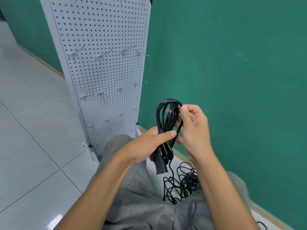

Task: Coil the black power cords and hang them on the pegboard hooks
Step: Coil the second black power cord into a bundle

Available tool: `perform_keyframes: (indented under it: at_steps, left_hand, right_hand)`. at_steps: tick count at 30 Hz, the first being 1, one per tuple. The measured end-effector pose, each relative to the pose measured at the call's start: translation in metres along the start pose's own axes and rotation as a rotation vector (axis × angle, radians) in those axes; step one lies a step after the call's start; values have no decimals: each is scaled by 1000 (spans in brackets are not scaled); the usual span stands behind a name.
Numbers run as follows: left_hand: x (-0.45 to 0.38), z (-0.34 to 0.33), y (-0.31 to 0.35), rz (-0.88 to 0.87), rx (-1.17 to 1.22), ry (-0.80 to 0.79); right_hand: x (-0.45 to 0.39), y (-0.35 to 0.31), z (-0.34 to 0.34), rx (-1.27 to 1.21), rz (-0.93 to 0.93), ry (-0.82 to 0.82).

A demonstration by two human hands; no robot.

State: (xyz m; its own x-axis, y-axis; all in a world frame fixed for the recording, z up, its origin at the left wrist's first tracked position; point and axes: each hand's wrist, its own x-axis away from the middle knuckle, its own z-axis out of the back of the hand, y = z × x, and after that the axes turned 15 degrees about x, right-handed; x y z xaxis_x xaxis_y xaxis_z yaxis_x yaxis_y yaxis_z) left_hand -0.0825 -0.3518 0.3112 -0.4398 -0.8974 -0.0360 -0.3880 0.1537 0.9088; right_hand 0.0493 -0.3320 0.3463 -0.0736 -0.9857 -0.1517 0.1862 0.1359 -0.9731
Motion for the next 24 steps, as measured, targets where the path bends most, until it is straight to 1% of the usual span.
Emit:
perform_keyframes:
  at_steps: [3,6,9,11,13,19,21,24]
  left_hand:
    - [3,0,1,-12,57,-56]
    - [2,2,0,-14,60,-78]
    - [2,4,-1,2,78,-48]
    - [0,6,-3,7,149,-40]
    - [-2,7,-3,0,236,-25]
    - [0,22,10,-84,436,86]
    - [2,30,17,-127,488,165]
    - [3,39,23,-211,536,295]
  right_hand:
    - [1,-7,2,-85,-22,-19]
    - [-2,-7,8,5,3,-66]
    - [-6,-9,15,79,34,-80]
    - [-9,-7,17,93,19,-121]
    - [-9,-1,16,105,-35,-195]
    - [6,48,0,30,-223,-489]
    - [12,68,-5,139,-274,-573]
    - [16,90,-8,350,-250,-665]
